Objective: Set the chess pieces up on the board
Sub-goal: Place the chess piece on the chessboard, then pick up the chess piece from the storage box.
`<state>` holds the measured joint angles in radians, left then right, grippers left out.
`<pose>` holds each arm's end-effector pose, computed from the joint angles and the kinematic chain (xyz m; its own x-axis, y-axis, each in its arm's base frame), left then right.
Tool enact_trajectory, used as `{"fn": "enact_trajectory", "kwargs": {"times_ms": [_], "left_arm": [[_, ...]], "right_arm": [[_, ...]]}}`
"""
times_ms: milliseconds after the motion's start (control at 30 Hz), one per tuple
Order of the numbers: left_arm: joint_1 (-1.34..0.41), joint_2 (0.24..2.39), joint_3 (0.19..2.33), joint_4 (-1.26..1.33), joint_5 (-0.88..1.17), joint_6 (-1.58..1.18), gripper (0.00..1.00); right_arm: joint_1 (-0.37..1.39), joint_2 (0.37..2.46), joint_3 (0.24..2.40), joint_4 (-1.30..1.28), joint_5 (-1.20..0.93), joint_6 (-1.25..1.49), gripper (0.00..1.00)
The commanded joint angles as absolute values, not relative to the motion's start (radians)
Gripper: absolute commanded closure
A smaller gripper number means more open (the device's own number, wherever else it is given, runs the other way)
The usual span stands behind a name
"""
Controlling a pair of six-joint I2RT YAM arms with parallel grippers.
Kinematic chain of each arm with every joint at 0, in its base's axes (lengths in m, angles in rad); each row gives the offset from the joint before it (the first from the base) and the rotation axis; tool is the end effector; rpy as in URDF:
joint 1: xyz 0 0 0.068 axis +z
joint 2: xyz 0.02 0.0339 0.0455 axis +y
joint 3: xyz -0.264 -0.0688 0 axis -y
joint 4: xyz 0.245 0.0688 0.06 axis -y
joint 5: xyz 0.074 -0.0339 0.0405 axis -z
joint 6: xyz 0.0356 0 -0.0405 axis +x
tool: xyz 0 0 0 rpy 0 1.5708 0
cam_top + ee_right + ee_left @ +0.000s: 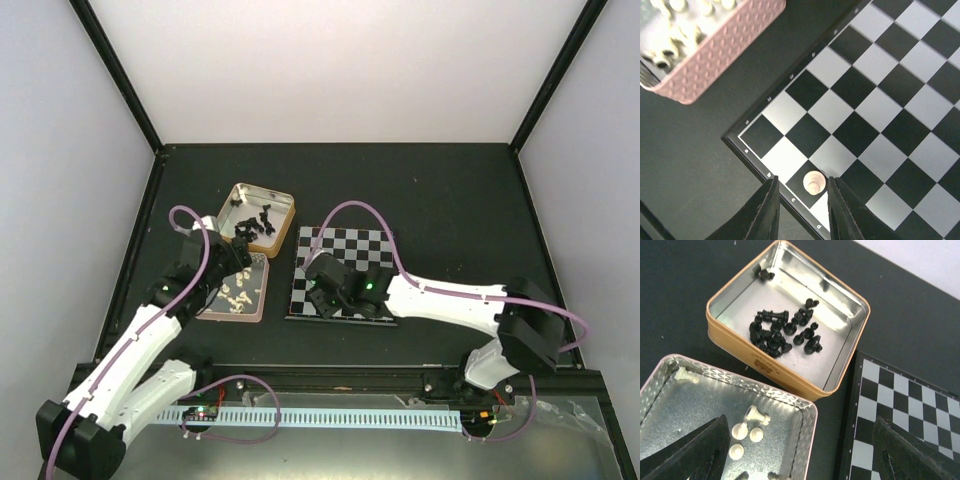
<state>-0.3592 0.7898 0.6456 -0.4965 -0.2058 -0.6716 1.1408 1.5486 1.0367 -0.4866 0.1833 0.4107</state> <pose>0.1640 -0.0538 0.2601 -0.5568 -0.4416 -0.7036 -0.1989 0.8932 -0.4032 0.1377 0.2847 0.2181 -0.6617 -0.5011 -0.5577 -0.6418 0.7631 0.0757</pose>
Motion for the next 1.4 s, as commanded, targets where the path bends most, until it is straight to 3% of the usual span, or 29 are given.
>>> {"fn": "enact_trajectory", "kwargs": {"times_ms": [0, 567, 867, 967, 1167, 1367], "left_arm": [[-0.348, 0.835, 0.648, -0.523, -0.162, -0.691, 0.21], [-0.240, 1.353, 0.765, -0.584, -0.053, -0.608, 0.72], [-0.218, 1.451, 0.794, -0.575, -0.062, -0.604, 0.73], [-0.219, 1.460, 0.789, -0.574, -0.063, -0.600, 0.77], [-0.218, 1.458, 0.791, -0.587, -0.089, -0.596, 0.94], [-0.218, 1.412, 0.796, -0.616, -0.120, -0.588, 0.98]], "right_arm": [[1.124, 1.463, 1.027, -0.475, 0.229, 0.480, 0.73], [1.031, 1.313, 0.873, -0.450, 0.223, 0.563, 0.73], [1.023, 1.319, 0.856, -0.418, 0.209, 0.540, 0.74], [1.022, 1.319, 0.850, -0.416, 0.208, 0.541, 0.75], [1.021, 1.305, 0.846, -0.413, 0.219, 0.541, 0.76], [1.022, 1.278, 0.835, -0.403, 0.248, 0.556, 0.76]]}}
